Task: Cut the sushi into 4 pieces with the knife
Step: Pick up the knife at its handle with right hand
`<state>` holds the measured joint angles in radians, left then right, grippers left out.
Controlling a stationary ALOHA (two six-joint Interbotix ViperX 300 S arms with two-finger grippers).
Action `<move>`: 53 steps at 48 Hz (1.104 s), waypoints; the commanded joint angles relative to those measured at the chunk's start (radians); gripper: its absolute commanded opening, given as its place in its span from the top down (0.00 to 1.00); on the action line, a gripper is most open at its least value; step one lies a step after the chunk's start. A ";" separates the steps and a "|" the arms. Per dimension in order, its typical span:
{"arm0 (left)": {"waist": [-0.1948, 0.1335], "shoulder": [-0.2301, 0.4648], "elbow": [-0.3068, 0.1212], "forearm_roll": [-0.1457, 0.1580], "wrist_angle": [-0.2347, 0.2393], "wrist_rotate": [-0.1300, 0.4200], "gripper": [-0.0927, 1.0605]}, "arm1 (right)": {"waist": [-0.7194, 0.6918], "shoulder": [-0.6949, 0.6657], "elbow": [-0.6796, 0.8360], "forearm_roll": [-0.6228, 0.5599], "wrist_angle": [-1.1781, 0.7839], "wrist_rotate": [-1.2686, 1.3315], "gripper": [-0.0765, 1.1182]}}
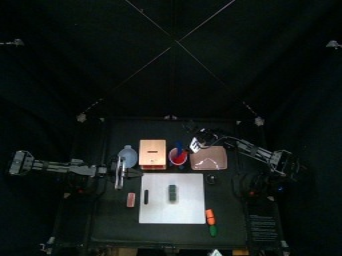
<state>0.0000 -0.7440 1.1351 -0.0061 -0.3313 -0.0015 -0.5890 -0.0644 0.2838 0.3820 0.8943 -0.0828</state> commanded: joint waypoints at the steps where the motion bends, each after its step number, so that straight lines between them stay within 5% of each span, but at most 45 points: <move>1: 0.005 0.002 -0.011 -0.005 -0.009 -0.002 0.82 | -0.009 0.021 -0.040 0.003 0.034 -0.003 0.12; 21: 0.005 0.002 0.003 -0.026 -0.009 -0.002 0.82 | 0.003 0.106 -0.081 -0.021 0.109 -0.005 0.17; 53: 0.005 0.002 0.015 -0.028 -0.008 0.000 0.82 | 0.005 0.118 -0.229 -0.012 0.256 -0.002 0.87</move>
<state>0.0015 -0.7440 1.1628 -0.0322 -0.3298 -0.0031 -0.5829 0.0920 0.0982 0.3605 1.1382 -0.0828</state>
